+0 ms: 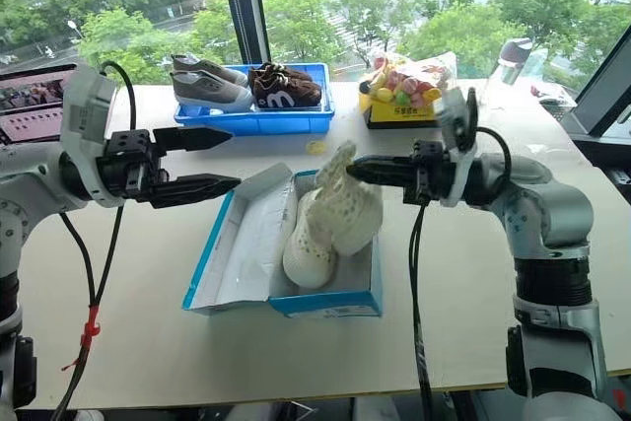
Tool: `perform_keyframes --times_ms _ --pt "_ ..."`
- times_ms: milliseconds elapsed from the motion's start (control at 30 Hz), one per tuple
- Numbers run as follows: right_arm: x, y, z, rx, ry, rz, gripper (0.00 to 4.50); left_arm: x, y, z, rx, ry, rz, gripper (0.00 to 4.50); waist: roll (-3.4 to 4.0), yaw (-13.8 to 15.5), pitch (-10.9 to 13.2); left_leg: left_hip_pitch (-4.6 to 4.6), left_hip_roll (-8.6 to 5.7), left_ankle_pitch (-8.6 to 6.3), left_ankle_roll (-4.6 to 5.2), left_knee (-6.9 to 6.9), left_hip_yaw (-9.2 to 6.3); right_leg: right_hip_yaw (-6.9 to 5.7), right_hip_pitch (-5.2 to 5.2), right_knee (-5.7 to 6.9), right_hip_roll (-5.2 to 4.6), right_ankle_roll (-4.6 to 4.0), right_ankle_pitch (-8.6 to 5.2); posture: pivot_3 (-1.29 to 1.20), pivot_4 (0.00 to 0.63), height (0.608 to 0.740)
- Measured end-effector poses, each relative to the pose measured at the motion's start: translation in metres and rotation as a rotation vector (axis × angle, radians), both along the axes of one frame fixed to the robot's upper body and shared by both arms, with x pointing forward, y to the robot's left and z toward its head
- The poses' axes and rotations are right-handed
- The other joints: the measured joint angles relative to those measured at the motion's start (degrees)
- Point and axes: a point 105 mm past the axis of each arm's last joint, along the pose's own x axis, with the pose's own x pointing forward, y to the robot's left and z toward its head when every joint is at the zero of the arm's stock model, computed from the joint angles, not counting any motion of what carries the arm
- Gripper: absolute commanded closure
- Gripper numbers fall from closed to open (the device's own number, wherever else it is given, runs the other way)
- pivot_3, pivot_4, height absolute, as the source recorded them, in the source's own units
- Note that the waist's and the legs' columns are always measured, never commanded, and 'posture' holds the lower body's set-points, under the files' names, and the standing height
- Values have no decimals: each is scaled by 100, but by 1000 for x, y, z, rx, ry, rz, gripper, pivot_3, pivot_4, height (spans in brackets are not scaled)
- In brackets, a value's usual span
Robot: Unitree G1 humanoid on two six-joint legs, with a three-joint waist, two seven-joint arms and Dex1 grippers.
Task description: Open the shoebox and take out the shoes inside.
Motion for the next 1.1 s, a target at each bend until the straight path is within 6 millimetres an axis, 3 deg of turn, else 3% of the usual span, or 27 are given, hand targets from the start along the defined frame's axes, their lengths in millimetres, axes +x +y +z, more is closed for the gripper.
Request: perform_keyframes --times_ms 200,333,467,533,633,733,900,1100 --pt "2 -4 -1 -7 8 -20 4452 0 0 0 1 0 1 0 0 0 0 -1 -2 0 0 2 2 1 0 2 -1 0 0 0 150 736" --pt "15 -25 12 -33 -49 -146 4452 0 1 0 6 0 4 0 0 -2 0 -2 -3 0 0 3 6 1 0 1 -3 0 0 0 150 736" --pt "51 -75 55 -30 -249 -534 4452 -1 1 0 5 1 0 0 0 -3 0 1 -3 1 -1 2 11 3 -2 3 -1 0 0 0 150 736" --pt "67 -120 64 -115 -339 -816 4452 0 1 0 5 4 0 0 -1 30 0 1 -2 1 -1 -2 11 -5 2 -3 0 1 -1 0 150 736" --pt "85 -168 44 -169 -316 -1072 4452 3 1 0 -9 12 -1 0 -2 30 0 -3 -7 0 0 0 19 4 3 -8 -7 1 -1 0 150 736" --pt "94 -211 2 -248 -245 -1285 4452 5 -3 -2 -18 20 -12 0 -2 9 1 -6 -6 1 2 -2 23 9 0 -8 -7 1 -1 0 150 736" --pt "85 -247 -61 -338 -132 -1395 4452 6 -6 -6 -14 33 -20 0 -1 -88 2 -4 -1 1 5 -6 38 30 -4 -4 -1 1 -1 0 150 736" --pt "57 -263 -111 -455 -8 -1325 4452 7 -5 -7 -8 37 -25 0 -1 -141 2 18 0 2 15 -4 46 39 17 0 2 6 1 0 150 736"
